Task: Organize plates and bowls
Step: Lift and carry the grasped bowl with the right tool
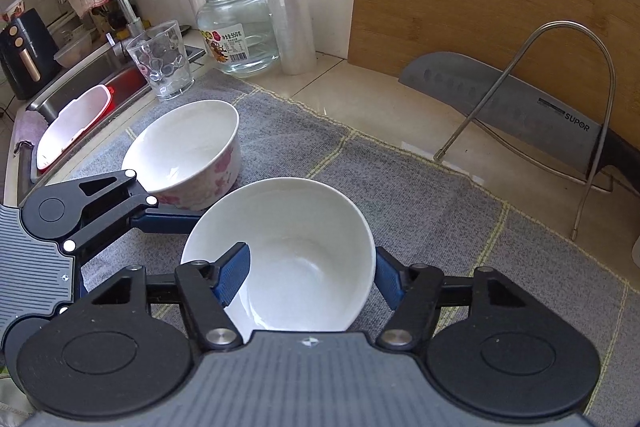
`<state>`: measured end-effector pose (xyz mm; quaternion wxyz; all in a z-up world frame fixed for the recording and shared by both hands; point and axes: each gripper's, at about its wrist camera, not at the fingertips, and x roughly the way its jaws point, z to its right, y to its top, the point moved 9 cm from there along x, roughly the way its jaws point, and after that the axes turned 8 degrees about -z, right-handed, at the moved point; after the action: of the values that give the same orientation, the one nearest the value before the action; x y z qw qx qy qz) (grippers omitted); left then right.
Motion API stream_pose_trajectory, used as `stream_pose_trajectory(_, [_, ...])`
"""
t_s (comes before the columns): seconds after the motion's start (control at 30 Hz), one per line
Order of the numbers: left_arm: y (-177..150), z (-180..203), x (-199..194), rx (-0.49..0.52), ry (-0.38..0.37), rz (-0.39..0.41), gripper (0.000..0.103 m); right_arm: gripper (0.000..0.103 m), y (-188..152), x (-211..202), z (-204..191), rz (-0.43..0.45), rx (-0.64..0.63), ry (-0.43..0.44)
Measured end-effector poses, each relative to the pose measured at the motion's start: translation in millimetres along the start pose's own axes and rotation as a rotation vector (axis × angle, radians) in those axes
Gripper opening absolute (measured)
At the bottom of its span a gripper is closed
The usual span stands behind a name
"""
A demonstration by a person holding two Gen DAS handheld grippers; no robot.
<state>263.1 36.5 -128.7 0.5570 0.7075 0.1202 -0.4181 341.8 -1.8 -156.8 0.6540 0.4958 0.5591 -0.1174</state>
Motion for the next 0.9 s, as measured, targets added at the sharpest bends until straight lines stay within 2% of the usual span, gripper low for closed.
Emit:
stream_pose_trajectory(0.23, [-1, 1, -1, 0.015, -0.004, 0.004, 0.088, 0.072, 1, -1, 5, -0.009, 0.041, 0.051])
stream_pose_trajectory(0.67, [2, 4, -7, 0.025, -0.004, -0.004, 0.087, 0.072, 0, -6, -1, -0.016, 0.030, 0.023])
stream_pose_trajectory(0.9, [7, 10, -32, 0.039, -0.015, 0.007, 0.087, 0.072, -2, -30, -12, 0.011, 0.026, 0.030])
